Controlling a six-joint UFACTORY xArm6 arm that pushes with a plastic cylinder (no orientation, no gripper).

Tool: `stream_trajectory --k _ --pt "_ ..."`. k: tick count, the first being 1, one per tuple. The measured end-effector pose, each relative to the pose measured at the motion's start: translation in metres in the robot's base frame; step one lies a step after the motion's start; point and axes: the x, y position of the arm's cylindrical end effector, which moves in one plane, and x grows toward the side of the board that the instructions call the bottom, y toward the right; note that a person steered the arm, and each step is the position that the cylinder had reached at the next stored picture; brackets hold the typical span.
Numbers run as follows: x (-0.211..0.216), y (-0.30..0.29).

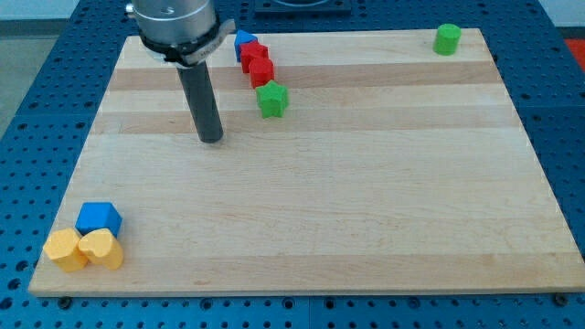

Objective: Move the green star towards right

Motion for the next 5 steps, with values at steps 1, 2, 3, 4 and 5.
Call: stream_trajectory --k 1,2,3,4,5 --pt "-0.02 0.007" --pt "-0.04 0.033" --pt "-0.048 0.074" --pt "-0.048 0.13" --pt "-0.058 0.173"
